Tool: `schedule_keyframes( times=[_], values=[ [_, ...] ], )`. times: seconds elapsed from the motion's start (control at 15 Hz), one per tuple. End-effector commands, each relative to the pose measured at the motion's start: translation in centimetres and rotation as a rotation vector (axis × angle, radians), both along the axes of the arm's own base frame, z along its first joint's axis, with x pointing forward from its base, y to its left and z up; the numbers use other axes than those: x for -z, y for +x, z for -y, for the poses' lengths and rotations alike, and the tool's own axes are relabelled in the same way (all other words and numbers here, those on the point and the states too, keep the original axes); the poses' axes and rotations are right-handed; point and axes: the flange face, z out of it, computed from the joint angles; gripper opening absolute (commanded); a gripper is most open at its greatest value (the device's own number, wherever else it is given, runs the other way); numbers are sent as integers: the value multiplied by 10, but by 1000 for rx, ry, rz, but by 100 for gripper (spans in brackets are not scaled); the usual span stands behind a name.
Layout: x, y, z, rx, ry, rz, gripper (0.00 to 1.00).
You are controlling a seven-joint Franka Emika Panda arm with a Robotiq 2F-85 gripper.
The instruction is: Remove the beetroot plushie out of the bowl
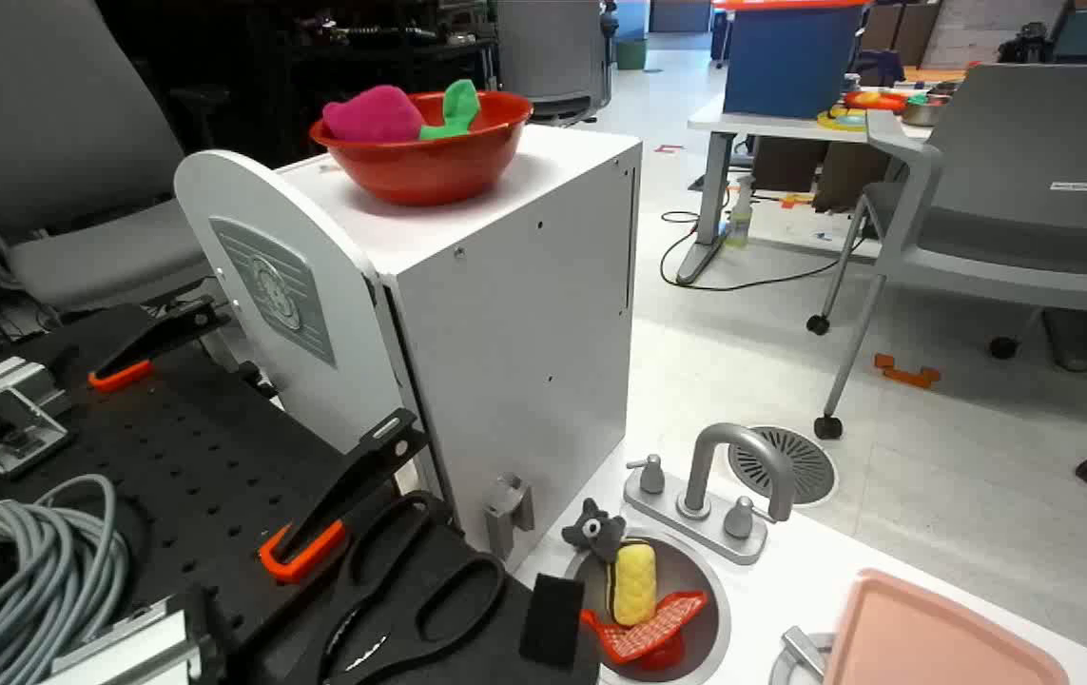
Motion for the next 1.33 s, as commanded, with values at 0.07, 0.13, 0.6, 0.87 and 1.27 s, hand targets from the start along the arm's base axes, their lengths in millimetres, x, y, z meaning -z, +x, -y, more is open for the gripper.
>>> schedule_keyframes(
  times=[0.07, 0.13, 0.6, 0.87, 1.27],
  values=[
    [-1, 0, 0, 0, 0, 1, 100],
    [-1, 0, 0, 0, 0, 1, 100],
    [-1, 0, 0, 0, 0, 1, 100],
    [-1, 0, 0, 0, 0, 1, 100],
    [2, 0, 14, 32, -14, 8, 100]
  ],
)
